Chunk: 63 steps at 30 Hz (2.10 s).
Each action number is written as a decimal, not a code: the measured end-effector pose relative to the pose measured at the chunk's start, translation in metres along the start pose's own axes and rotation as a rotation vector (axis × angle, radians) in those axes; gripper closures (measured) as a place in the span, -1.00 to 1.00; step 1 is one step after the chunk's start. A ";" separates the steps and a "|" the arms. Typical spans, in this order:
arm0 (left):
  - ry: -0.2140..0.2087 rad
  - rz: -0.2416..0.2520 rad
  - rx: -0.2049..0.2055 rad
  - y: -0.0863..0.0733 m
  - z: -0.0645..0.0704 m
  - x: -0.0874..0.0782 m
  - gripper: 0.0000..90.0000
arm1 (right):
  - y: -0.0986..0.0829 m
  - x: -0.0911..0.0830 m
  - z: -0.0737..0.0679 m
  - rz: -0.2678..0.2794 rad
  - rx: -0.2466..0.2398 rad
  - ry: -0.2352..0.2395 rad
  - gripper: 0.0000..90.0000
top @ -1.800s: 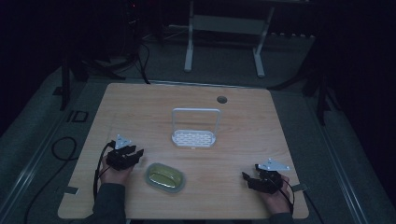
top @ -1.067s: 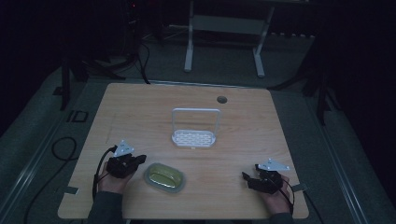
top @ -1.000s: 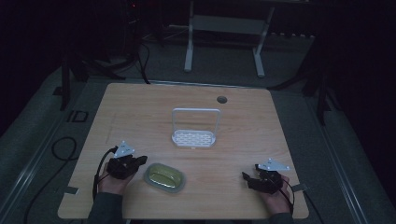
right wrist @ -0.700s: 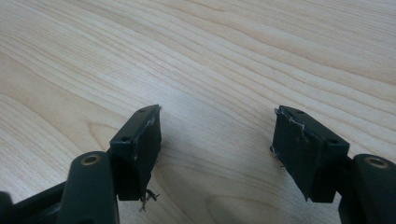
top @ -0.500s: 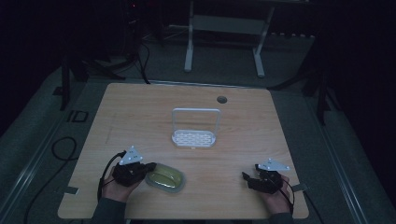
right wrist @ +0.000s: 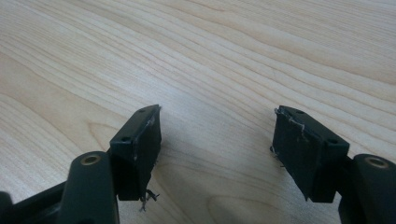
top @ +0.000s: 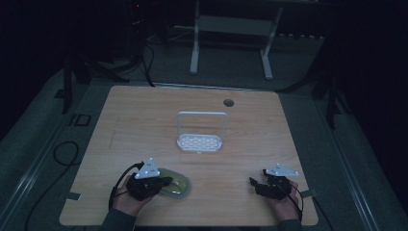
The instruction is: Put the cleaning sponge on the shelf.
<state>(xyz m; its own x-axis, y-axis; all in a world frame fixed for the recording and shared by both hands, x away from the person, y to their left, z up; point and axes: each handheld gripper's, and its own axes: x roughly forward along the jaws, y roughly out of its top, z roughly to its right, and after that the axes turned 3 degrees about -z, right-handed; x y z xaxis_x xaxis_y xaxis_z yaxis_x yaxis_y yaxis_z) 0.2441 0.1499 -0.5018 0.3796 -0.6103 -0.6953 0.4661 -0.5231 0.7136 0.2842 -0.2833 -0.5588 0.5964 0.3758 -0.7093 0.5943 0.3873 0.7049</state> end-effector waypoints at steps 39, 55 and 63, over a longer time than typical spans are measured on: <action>-0.012 -0.134 0.132 0.034 0.001 0.049 1.00 | 0.000 0.000 0.000 0.001 0.001 0.000 -0.29; 0.014 -0.124 0.052 0.044 -0.022 0.040 0.83 | 0.000 0.000 0.000 0.001 0.001 0.000 -0.29; 0.019 -0.117 0.005 0.044 -0.030 0.027 0.55 | 0.000 0.000 0.000 0.001 0.001 0.000 -0.29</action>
<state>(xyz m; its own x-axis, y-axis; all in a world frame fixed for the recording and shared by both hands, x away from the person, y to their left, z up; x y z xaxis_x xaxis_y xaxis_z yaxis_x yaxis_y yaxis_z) 0.2990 0.1282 -0.4911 0.3382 -0.5337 -0.7751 0.5037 -0.5930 0.6282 0.2845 -0.2832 -0.5589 0.5968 0.3764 -0.7086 0.5940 0.3863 0.7056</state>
